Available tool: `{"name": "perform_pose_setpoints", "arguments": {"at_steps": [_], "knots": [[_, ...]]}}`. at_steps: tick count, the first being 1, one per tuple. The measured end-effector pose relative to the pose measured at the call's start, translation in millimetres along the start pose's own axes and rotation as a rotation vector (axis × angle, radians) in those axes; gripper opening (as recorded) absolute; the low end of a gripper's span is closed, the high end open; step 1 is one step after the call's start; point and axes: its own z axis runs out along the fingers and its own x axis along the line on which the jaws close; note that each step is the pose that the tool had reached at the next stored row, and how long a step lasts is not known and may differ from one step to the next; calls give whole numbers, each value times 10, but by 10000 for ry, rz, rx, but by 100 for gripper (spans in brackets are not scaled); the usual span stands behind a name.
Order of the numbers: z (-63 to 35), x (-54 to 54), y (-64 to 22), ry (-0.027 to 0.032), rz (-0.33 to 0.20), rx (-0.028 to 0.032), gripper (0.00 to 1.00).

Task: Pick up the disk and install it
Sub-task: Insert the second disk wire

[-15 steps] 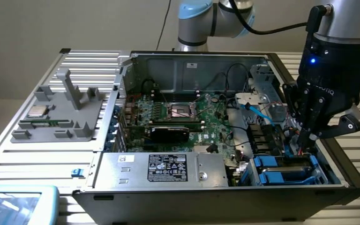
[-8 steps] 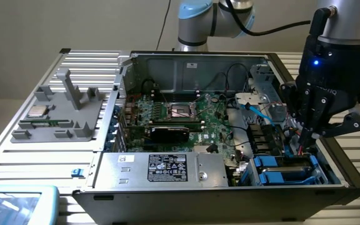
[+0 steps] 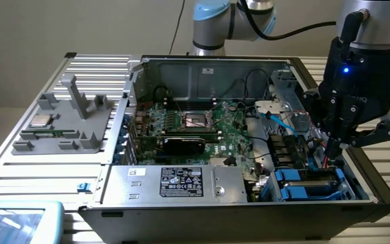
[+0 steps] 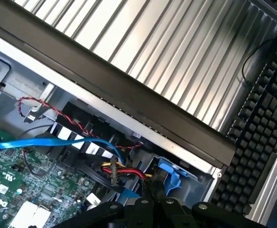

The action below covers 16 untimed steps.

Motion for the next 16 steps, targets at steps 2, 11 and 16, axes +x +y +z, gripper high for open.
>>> {"name": "perform_pose_setpoints", "arguments": {"at_steps": [2,11,16], "knots": [[0,0,0,0,-1,-1,11],[10,2,-1,91,-1267,-272,11],[12,4,-3,209,-2026,-318,11]]}}
